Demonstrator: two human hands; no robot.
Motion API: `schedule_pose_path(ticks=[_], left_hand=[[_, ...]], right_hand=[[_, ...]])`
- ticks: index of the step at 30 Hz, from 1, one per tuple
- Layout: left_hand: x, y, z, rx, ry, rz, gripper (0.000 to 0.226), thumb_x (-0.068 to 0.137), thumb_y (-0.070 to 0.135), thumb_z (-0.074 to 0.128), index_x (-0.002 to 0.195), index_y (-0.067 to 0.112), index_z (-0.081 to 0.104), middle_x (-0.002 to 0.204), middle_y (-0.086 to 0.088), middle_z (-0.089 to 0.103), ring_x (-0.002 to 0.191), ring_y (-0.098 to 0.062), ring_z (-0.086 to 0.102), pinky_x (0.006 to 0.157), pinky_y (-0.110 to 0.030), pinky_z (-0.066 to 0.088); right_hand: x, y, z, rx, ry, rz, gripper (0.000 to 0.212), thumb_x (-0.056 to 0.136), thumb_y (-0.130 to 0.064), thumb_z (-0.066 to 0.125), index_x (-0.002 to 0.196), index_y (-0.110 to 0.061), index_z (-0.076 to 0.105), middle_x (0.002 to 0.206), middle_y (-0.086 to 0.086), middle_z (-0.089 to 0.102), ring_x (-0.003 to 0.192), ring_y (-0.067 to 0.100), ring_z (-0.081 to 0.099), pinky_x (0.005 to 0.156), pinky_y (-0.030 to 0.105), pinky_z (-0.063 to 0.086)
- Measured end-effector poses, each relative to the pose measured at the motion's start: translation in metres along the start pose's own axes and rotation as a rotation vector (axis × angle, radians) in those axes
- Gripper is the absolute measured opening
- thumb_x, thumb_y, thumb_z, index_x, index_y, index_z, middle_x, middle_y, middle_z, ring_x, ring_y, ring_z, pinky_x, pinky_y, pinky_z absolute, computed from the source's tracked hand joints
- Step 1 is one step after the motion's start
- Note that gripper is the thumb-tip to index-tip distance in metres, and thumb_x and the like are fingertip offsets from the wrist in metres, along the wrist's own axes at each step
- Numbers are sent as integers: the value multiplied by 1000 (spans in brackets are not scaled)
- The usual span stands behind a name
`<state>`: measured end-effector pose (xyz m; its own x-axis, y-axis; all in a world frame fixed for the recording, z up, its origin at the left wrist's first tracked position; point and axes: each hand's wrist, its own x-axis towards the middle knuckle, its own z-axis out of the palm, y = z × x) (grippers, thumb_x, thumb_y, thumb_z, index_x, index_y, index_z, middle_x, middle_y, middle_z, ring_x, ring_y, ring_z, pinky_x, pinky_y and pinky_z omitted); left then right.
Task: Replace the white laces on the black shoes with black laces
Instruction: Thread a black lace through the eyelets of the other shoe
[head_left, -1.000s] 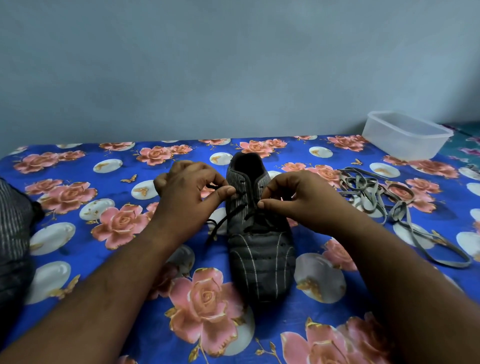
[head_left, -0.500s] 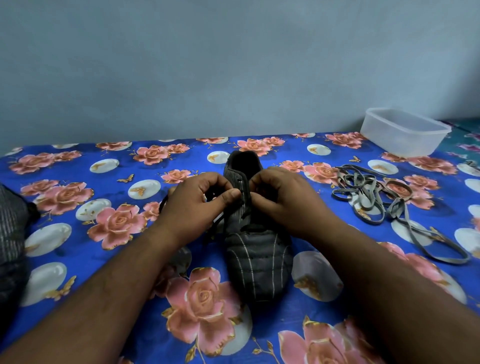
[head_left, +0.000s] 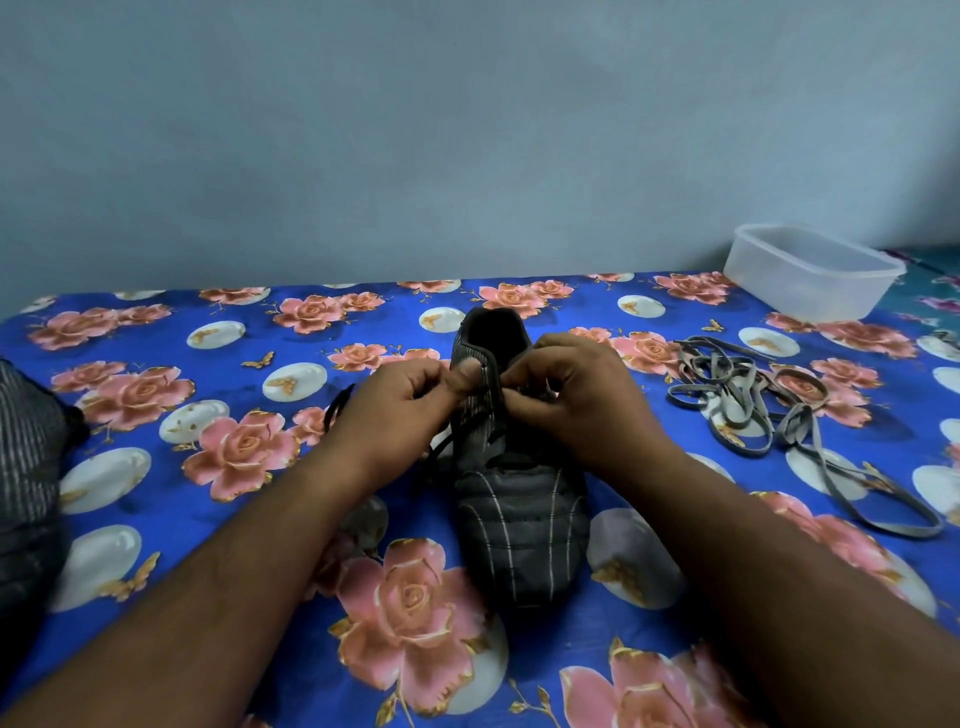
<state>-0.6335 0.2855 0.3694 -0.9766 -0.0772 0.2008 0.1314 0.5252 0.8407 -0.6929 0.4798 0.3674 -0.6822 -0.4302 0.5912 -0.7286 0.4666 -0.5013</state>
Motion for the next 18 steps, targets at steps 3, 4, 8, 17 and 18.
schedule_pose_path(ticks=[3, 4, 8, 17, 18], left_hand=[[-2, 9, 0, -115, -37, -195, 66, 94, 67, 45, 57, 15, 64, 65, -13, 53, 56, -20, 46, 54, -25, 39], [-3, 11, 0, -153, -68, -242, 63, 95, 63, 49, 57, 16, 65, 68, -16, 54, 57, -21, 46, 57, -26, 40], [-7, 17, 0, -314, -148, -366, 46, 96, 47, 62, 63, 15, 70, 56, -8, 44, 49, -18, 38, 50, -27, 35], [-7, 19, -4, -344, -127, -364, 31, 90, 39, 71, 72, 15, 73, 54, 0, 30, 46, -12, 29, 38, -18, 33], [-7, 19, -4, -331, -119, -359, 31, 90, 40, 71, 71, 15, 74, 55, -1, 32, 48, -12, 30, 38, -17, 34]], right_hand=[[1, 1, -2, -4, 9, -48, 8, 74, -30, 77, 73, -23, 72, 70, -13, 61, 67, -2, 52, 62, 28, 43], [1, 2, -3, 6, 0, -61, 9, 75, -26, 79, 72, -24, 71, 69, -12, 61, 65, 1, 53, 61, 29, 45], [1, 4, -10, 99, -79, -37, 33, 79, -15, 83, 70, -40, 63, 66, -21, 61, 63, 3, 56, 61, 23, 45], [2, 6, -15, 263, -288, 195, 16, 97, -15, 67, 105, -22, 78, 92, -2, 78, 85, 11, 72, 82, 36, 59], [2, 6, -13, 223, -315, 187, 14, 97, -19, 67, 105, -23, 78, 92, -2, 77, 88, 15, 72, 83, 42, 58]])
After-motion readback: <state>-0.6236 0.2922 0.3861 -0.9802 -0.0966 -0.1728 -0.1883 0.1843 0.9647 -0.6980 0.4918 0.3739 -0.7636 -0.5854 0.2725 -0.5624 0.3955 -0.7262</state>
